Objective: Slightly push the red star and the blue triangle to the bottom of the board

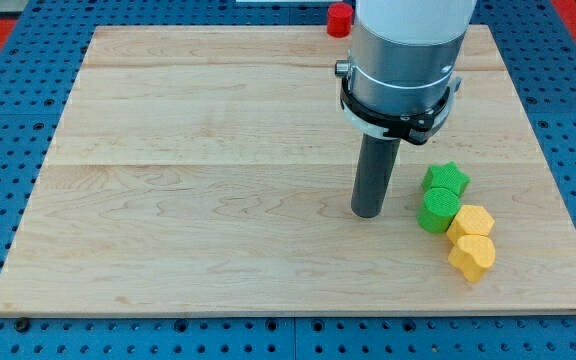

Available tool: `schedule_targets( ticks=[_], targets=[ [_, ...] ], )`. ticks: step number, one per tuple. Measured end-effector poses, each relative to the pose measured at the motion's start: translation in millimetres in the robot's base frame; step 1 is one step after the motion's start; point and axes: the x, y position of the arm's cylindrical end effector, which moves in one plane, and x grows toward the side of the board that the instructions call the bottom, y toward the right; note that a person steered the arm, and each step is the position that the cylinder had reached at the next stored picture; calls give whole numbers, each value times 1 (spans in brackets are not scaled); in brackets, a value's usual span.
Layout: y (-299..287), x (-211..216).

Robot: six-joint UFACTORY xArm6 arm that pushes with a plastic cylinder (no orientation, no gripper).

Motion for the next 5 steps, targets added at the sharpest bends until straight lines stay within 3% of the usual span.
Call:
schedule_targets(
  ticks=[3,5],
  targets=[
    [15,-12],
    [20,-64]
  ],
)
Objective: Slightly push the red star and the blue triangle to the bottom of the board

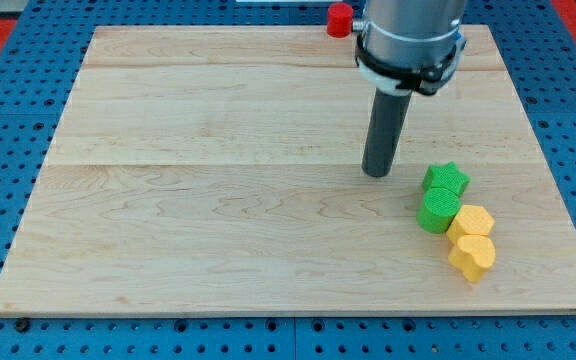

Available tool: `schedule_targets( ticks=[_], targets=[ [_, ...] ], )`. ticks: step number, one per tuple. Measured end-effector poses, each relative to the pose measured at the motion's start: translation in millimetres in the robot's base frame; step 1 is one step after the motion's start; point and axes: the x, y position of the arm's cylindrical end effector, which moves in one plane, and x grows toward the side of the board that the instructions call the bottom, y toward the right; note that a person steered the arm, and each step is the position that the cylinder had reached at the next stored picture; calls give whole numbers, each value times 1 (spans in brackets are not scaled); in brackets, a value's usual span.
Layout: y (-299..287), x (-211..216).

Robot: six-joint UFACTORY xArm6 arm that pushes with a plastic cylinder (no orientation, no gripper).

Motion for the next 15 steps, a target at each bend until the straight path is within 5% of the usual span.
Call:
schedule_targets(
  ticks=[3,5,7,8,10,12,15],
  targets=[
    [0,-35],
    [103,-69],
    [207,-217],
    [196,-250],
    [184,-253],
    [54,-252],
    [86,-252]
  ],
)
